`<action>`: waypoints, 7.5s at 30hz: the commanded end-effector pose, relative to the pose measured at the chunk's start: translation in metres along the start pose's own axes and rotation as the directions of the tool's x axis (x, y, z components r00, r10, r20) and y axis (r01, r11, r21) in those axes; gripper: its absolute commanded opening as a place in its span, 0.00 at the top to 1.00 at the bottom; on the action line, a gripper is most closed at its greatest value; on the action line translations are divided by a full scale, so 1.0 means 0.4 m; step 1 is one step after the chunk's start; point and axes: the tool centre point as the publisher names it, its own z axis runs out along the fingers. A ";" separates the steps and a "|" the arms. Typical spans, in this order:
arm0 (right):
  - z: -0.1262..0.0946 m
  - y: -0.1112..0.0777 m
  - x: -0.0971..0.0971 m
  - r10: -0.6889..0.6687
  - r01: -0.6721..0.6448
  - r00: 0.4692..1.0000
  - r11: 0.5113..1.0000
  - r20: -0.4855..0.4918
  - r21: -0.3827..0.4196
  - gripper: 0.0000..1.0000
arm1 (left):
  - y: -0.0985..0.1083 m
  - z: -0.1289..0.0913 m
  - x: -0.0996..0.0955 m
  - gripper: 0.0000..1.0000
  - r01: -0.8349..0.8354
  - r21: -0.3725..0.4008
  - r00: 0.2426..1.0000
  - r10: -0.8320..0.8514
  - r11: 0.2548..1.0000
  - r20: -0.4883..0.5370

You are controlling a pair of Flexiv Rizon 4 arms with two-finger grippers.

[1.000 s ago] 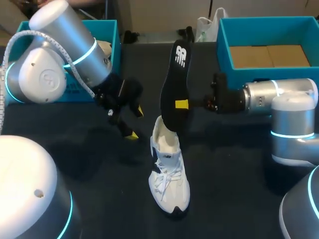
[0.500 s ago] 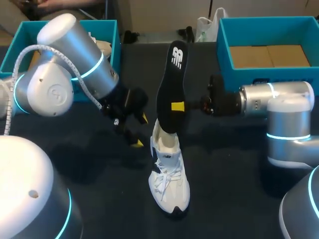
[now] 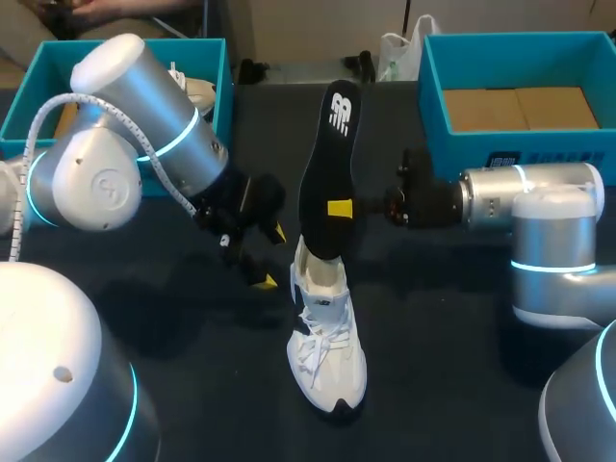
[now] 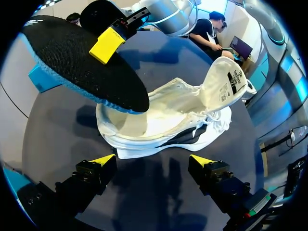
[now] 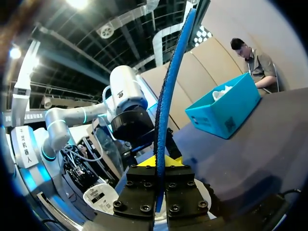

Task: Take the shoe out of the shoebox, open the shoe tongue, remove and reinsert the insole, then place the shoe into the shoebox

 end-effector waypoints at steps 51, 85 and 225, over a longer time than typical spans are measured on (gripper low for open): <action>0.038 -0.099 -0.026 -0.115 0.116 0.993 0.989 -0.013 0.096 1.00 | 0.003 -0.001 0.003 0.00 -0.001 0.002 1.000 0.001 1.000 0.001; 0.045 -0.258 -0.008 0.020 -0.019 1.000 0.988 -0.005 0.155 1.00 | 0.003 -0.001 0.003 0.00 -0.001 0.002 1.000 0.001 1.000 0.001; 0.091 -0.194 0.052 0.037 -0.023 0.997 0.984 -0.074 0.175 0.71 | 0.003 -0.001 0.003 0.00 -0.001 0.002 1.000 0.001 1.000 0.001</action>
